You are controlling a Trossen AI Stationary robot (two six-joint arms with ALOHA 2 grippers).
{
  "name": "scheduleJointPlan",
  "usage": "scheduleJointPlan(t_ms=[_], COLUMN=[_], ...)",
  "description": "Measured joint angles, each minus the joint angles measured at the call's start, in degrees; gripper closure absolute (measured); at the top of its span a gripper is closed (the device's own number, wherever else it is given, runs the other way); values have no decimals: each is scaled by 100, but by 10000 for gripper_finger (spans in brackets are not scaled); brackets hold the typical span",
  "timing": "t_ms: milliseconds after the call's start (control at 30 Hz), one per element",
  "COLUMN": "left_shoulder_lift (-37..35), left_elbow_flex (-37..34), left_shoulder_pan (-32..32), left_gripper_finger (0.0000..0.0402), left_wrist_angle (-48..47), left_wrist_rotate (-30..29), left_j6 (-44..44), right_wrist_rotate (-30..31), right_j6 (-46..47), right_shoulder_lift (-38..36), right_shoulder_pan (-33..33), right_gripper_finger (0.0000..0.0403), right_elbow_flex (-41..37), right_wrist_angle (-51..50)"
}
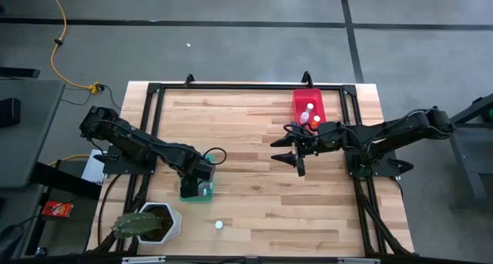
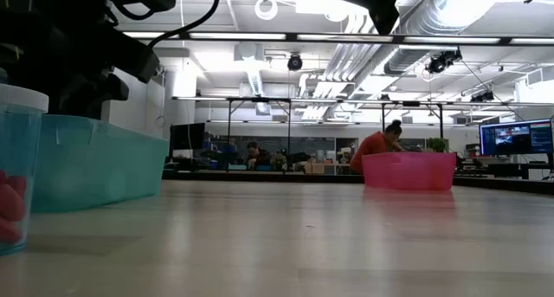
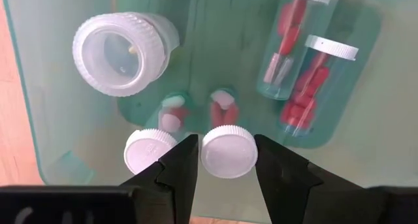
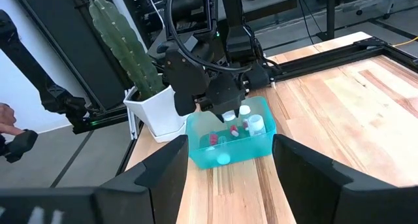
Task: Pick and place medicine bottles into bin by pill shape (circle, oval)
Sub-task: Put the blue capsule bottle into the blue bin
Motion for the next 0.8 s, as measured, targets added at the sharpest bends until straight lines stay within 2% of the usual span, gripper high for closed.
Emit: scheduleJointPlan(t_ms=[133,333,467,600,700,800], left_shoulder_lift=[-24,-28,-28,-28,-214,-574], left_elbow_flex=[3,302,795,1556,1916,1851], left_shoulder_pan=[0,0,-2,-2,-28,-142], left_gripper_finger=[249,207,181,173,173,175], left_wrist_angle=[34,-41,-355,-784,-261,1319], left_wrist_rotate=[20,48,-27,-69,-377,-863], left_j6=[6,263,539,976,1014,967], right_wrist_rotate=[0,0,-2,-2,-2,-3], right_j6=[0,0,27,0,-1,36], right_shoulder_lift=[0,0,0,0,0,0], right_shoulder_pan=[-2,-1,-1,-2,0,2], right_gripper_finger=[187,187,187,187,187,187], right_elbow_flex=[0,0,-2,-2,-2,-4], right_wrist_angle=[0,0,-6,-7,7,75])
